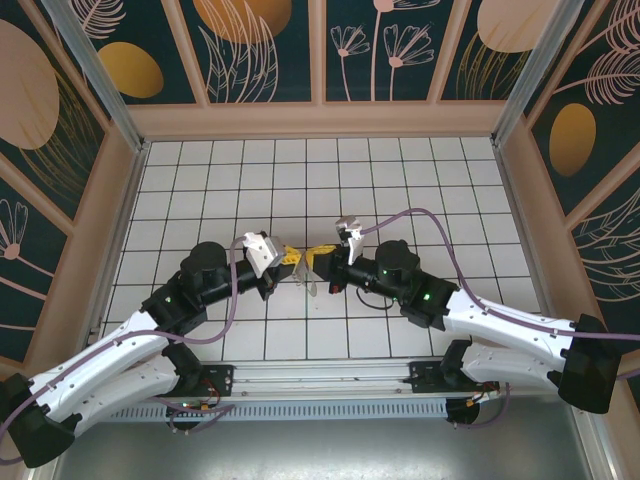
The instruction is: Put the keys on the keyring
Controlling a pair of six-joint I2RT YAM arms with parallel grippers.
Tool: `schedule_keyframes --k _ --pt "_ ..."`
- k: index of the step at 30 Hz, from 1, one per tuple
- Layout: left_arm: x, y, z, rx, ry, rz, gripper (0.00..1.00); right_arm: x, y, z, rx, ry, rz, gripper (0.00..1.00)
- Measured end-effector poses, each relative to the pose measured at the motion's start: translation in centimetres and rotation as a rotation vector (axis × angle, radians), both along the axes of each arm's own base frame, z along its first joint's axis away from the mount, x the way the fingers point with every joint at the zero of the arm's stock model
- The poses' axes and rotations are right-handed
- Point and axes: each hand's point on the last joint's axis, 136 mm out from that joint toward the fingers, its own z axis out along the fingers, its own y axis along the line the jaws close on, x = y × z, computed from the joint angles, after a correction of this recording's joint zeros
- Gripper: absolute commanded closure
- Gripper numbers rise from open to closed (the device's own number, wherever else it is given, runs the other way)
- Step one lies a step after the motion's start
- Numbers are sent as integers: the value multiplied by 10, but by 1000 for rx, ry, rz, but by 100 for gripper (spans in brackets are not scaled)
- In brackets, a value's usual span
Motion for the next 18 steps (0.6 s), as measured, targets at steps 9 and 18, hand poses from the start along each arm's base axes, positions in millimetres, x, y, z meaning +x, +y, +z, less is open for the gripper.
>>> schedule_keyframes --k 9,18 --pt "-2 1 -1 -4 -2 -4 100 -3 2 -2 -3 9 27 100" --pt "-5 3 1 -30 -4 -9 100 -6 3 -2 2 14 59 100"
